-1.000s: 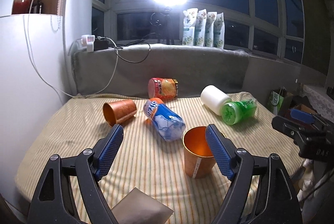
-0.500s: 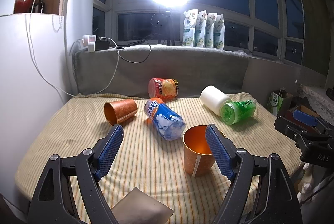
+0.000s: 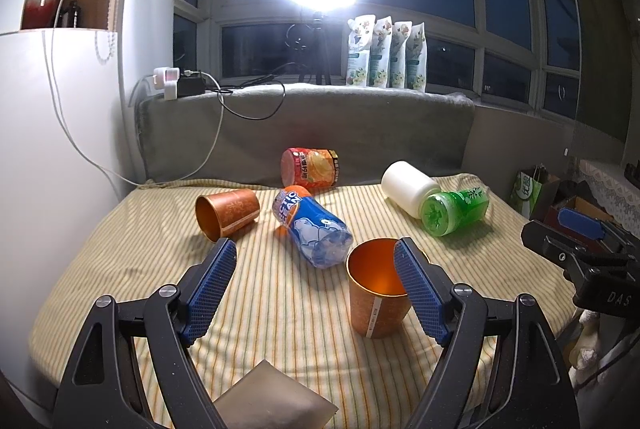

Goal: Flip cup upright

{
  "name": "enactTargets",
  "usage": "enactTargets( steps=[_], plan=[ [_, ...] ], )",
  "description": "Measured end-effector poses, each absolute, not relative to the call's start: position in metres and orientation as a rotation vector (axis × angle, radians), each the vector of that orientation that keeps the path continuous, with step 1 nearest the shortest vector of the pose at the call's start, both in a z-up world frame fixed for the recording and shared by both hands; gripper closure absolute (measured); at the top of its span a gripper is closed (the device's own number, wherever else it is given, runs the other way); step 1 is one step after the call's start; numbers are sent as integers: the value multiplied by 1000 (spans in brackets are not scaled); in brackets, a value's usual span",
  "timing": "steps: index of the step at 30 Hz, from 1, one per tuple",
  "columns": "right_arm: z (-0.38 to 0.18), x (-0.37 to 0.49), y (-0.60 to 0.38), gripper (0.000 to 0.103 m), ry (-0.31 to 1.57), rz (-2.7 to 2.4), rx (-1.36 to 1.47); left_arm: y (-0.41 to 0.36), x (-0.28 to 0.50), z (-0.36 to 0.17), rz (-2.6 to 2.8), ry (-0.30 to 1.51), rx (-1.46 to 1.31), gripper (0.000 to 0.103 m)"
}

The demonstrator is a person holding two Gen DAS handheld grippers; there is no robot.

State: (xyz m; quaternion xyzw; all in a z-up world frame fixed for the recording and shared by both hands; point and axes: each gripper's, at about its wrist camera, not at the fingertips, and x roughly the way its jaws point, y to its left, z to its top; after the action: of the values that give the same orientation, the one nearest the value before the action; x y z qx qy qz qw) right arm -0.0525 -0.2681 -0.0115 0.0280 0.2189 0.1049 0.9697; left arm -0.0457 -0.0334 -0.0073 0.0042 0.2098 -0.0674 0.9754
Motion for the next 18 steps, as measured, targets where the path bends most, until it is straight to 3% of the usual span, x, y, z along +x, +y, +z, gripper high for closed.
enactTargets(
  steps=[18],
  plan=[
    [-13,-51,-265,0,450,215,56,-36,-44,-9,-139,419,17,22]
  ],
)
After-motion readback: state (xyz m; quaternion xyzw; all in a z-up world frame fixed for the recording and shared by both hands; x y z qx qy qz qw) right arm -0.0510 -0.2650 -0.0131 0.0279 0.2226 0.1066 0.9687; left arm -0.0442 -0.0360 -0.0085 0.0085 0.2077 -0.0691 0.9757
